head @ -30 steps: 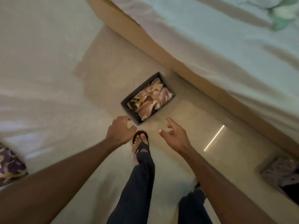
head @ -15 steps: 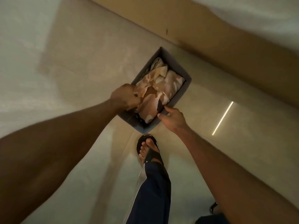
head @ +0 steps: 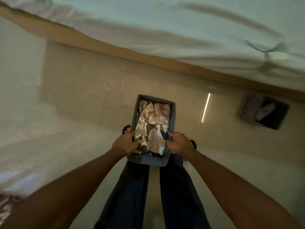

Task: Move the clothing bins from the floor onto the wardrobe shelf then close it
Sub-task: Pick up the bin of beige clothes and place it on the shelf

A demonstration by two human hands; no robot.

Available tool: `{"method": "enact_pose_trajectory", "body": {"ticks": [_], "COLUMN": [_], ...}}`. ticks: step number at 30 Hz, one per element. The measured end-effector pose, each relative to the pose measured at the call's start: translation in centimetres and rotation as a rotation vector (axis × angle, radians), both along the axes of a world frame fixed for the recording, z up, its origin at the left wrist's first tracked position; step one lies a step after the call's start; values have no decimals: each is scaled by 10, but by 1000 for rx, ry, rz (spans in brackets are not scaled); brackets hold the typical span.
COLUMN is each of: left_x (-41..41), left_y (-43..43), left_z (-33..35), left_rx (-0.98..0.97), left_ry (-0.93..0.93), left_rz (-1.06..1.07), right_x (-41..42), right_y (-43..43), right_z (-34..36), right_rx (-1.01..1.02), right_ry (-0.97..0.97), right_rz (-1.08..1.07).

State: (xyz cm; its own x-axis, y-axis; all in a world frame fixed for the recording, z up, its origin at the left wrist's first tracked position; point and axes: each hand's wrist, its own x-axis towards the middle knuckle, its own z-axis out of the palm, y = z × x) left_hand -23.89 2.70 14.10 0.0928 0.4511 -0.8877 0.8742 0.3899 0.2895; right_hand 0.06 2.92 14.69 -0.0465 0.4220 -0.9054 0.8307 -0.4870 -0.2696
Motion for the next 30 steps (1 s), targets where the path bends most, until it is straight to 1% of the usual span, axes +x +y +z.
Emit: {"method": "enact_pose_trajectory", "body": {"ticks": [7, 11, 12, 16, 20, 22, 24, 26, 30], "left_x": [123, 209, 237, 332, 436, 482, 519, 557, 632], "left_y": [-20, -23, -24, -31, -51, -68, -83, -101, -138], "left_z": [151, 237, 257, 319, 374, 399, 419, 434, 459], "left_rx": [-3, 41, 68, 143, 234, 258, 263, 270, 347], "left_ry": [-29, -77, -99, -160, -259, -325, -398, -470, -580], "left_rz": [-193, -403, -483, -739, -1006, -1091, -1116, -1193, -1407], "right_x": [121, 193, 212, 262, 313, 334, 352, 366, 389], "right_y": [-84, -148, -167, -227, -285, -311, -333, -358, -403], "right_z": [144, 226, 246, 303, 359, 384, 401, 417, 441], "right_rx": [52, 112, 133, 197, 290, 352, 412, 461, 512], "right_ry": [14, -1, -12, -55, -153, -217, -294, -404, -564], "right_rz": [-236, -434, -513, -769, -1013, -1140, -1260, -1379, -1612]}}
